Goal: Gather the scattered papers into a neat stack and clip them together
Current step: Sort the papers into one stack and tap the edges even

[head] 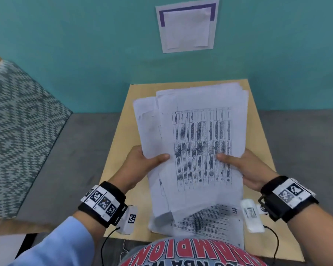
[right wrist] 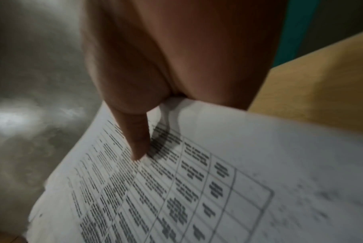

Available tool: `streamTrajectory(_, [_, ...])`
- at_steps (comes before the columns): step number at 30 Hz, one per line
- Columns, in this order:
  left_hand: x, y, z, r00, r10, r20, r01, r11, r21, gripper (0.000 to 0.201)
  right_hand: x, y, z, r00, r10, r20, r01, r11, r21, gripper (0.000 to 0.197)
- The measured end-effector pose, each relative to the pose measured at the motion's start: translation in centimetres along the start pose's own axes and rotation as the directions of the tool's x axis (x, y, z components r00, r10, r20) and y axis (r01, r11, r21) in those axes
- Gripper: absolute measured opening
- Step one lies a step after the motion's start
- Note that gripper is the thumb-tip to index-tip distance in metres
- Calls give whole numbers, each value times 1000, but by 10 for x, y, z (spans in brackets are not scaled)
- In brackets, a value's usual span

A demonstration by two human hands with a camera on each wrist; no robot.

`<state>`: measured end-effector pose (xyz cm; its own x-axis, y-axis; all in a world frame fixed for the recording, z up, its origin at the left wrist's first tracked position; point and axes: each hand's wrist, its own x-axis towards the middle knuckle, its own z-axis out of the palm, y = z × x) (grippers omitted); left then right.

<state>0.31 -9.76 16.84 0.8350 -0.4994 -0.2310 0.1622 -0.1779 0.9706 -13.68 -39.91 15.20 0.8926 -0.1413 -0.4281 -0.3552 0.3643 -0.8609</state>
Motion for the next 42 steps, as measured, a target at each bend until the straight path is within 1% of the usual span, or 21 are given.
streamTrajectory(2, [-1, 0, 4, 999, 32, -18, -32, 999, -23, 34, -7, -5, 2, 990, -121, -75, 116, 991, -61, 51])
streamTrajectory(4, [-3, -7, 10, 999, 32, -16, -33, 999, -39, 33, -13, -2, 4, 971, -213, -109, 189, 961, -199, 41])
streamTrajectory(6, [-3, -19, 18, 1000, 4, -5, -4, 1000, -1, 33, -13, 14, 1, 966, -219, -138, 161, 926, -343, 33])
streamTrajectory(8, [-3, -32, 25, 999, -53, 8, 53, 997, 52, 31, -8, 34, -4, 959, -199, -204, 100, 905, -414, 24])
streamTrajectory(10, [-1, -42, 29, 996, -88, 25, 85, 991, 107, 26, 0, 50, -9, 951, -158, -265, 39, 913, -405, 17])
streamTrajectory(12, [3, -43, 30, 995, -89, 32, 85, 991, 104, 24, 6, 52, -10, 947, -133, -292, 17, 929, -369, 19])
streamTrajectory(14, [7, -34, 29, 997, -73, -2, 73, 995, 72, 21, 10, 43, -8, 938, -186, -294, 62, 922, -383, 23])
streamTrajectory(16, [10, -22, 27, 999, -29, -29, 30, 999, 33, 22, 7, 29, -3, 920, -269, -287, 162, 924, -347, 25])
streamTrajectory(18, [12, -16, 24, 999, 23, -43, -24, 1000, -20, 31, -1, 17, -1, 910, -316, -268, 237, 928, -287, 29])
streamTrajectory(20, [14, -17, 21, 999, 24, -44, -26, 999, -43, 39, -4, 19, -1, 910, -348, -226, 282, 918, -279, 32])
streamTrajectory(23, [16, -31, 26, 1000, -24, 3, 24, 998, 58, 32, 1, 40, -2, 927, -287, -240, 208, 929, -307, 40])
streamTrajectory(24, [17, -35, 29, 999, -40, 8, 40, 996, 75, 27, 4, 46, -3, 928, -267, -258, 184, 934, -305, 38])
streamTrajectory(26, [18, -33, 32, 998, -58, -9, 58, 997, 57, 22, 11, 49, -2, 918, -279, -281, 189, 932, -309, 27])
streamTrajectory(27, [20, -29, 33, 999, -48, -23, 49, 998, 31, 23, 13, 45, 0, 906, -291, -308, 195, 931, -307, 23])
streamTrajectory(29, [23, -17, 33, 999, 14, -38, -15, 1000, -19, 28, 15, 30, 0, 884, -322, -339, 227, 929, -291, 22])
streamTrajectory(32, [31, -5, 28, 996, 85, -2, -85, 996, -23, 36, 16, 14, -4, 875, -377, -304, 299, 915, -271, 30])
streamTrajectory(34, [36, -9, 27, 998, 57, 16, -57, 998, 19, 40, 20, 18, -11, 897, -352, -266, 271, 915, -298, 40])
streamTrajectory(36, [39, -16, 28, 1000, -23, 19, 22, 997, 72, 43, 25, 28, -15, 924, -294, -246, 192, 910, -367, 44])
streamTrajectory(38, [40, -23, 29, 998, -66, 14, 64, 994, 94, 40, 29, 37, -19, 935, -241, -261, 141, 926, -350, 47])
streamTrajectory(39, [41, -23, 29, 998, -61, -3, 61, 995, 83, 35, 31, 38, -18, 931, -239, -277, 138, 930, -340, 46])
streamTrajectory(42, [44, -14, 27, 999, 2, -46, -2, 1000, 1, 33, 31, 23, -12, 908, -309, -284, 188, 904, -385, 31])
